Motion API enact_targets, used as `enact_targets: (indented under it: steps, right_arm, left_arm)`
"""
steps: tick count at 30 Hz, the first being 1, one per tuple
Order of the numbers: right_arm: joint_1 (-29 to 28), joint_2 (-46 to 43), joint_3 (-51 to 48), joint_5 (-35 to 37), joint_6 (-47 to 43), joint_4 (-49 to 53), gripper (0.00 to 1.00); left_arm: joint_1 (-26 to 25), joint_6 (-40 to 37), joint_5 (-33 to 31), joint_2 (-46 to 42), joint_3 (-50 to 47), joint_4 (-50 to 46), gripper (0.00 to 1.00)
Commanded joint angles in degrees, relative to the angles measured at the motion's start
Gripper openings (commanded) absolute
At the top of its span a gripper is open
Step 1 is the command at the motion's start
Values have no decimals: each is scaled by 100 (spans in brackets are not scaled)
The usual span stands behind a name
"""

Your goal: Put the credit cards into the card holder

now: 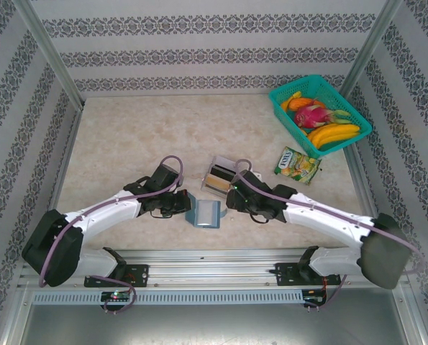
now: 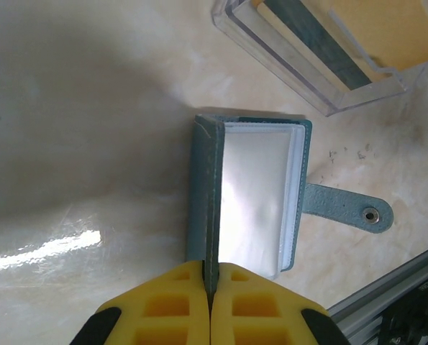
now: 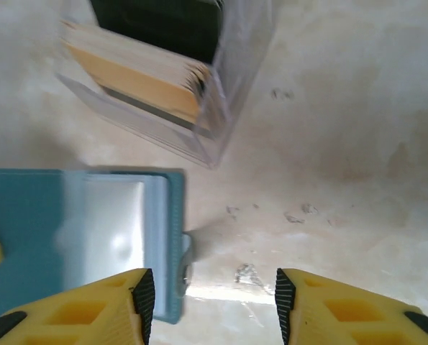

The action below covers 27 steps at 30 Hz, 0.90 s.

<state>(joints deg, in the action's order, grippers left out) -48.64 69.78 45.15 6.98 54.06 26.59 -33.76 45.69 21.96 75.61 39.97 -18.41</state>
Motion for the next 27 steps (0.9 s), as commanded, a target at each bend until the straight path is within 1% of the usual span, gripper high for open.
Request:
enact_targets:
  steps: [1, 3, 4, 6, 8, 11, 13, 14, 18, 21, 25, 27]
  right_arm:
    - [-90, -155, -144, -448, -58, -949, 49]
    - [-125, 34, -205, -1021, -2, -1623, 44]
    - [-172, 224, -144, -1246, 8, -1819, 38]
    - [-314, 660, 149, -1422, -26, -1796, 30]
    - [-503, 1130, 571, -1229, -56, -1321, 28]
    - [-592, 1768, 885, -1063, 38, -919, 30]
    - [-575, 2033, 800, -991, 168, -983, 33]
    - [-566, 2093, 741, -943, 221, -1041, 36]
    - [-426, 2170, 498, -924, 359, -1209, 41]
    - [-360, 2192, 369, -921, 374, -1247, 42]
    - [-295, 2319, 166, -1222, 424, -1707, 41]
    - [-290, 2469, 205, -1274, 492, -1723, 42]
  left_arm:
    - [-60, 149, -34, -103, -80, 209, 0]
    - [-65, 159, -37, -115, -95, 226, 0]
    - [-65, 159, -43, -104, -99, 225, 0]
    - [-68, 170, -44, -107, -110, 233, 0]
    - [-61, 185, -60, -108, -133, 250, 0]
    - [-65, 186, -80, -111, -152, 246, 0]
    - [-63, 180, -97, -110, -163, 231, 0]
    - [-61, 174, -97, -123, -165, 223, 0]
    - [-66, 160, -105, -139, -208, 232, 0]
    - [-61, 142, -113, -110, -235, 230, 0]
    - [-61, 150, -113, -65, -274, 292, 0]
    - [-62, 158, -105, -34, -282, 317, 0]
